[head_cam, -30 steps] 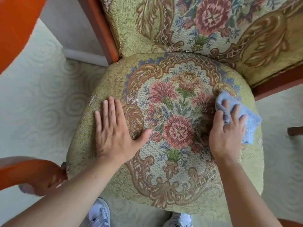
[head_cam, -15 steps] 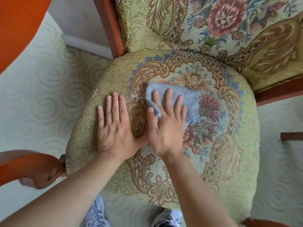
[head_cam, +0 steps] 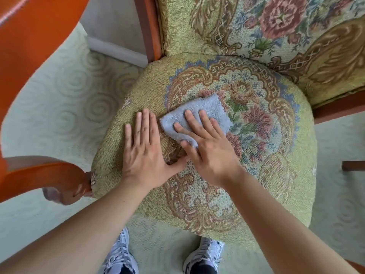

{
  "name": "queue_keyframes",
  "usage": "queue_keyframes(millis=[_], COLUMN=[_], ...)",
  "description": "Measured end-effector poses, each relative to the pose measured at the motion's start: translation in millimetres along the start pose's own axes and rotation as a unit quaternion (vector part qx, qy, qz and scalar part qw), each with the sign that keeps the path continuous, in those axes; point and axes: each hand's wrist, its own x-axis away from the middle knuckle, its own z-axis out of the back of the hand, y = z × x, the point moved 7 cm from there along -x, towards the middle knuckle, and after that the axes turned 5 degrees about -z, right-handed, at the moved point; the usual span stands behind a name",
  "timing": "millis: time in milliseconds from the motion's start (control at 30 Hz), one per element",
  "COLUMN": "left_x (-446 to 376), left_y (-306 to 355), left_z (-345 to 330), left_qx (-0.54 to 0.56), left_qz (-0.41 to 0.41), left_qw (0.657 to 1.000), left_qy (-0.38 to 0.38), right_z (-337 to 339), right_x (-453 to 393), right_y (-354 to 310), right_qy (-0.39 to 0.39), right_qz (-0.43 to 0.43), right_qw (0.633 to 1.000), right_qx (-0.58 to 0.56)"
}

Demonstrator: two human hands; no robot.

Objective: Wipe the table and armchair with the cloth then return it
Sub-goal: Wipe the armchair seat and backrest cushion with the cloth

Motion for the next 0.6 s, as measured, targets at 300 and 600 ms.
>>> queue_keyframes(millis=[300,600], left_x=[2,1], left_y=[-2,-3], left_z=[-3,-7], left_qx=[-0.025,-0.027], left_qz=[-0.019,-0.019], left_qw=[0.999,0.999], left_qy=[-0.011,-0.013], right_z=[-1,10], right_x=[93,103], right_y=[54,90], right_qy=[0.036,0.127], right_qz=[-0.048,-0.28], right_qw=[0.998,0.95], right_qx=[0.013,-0.057])
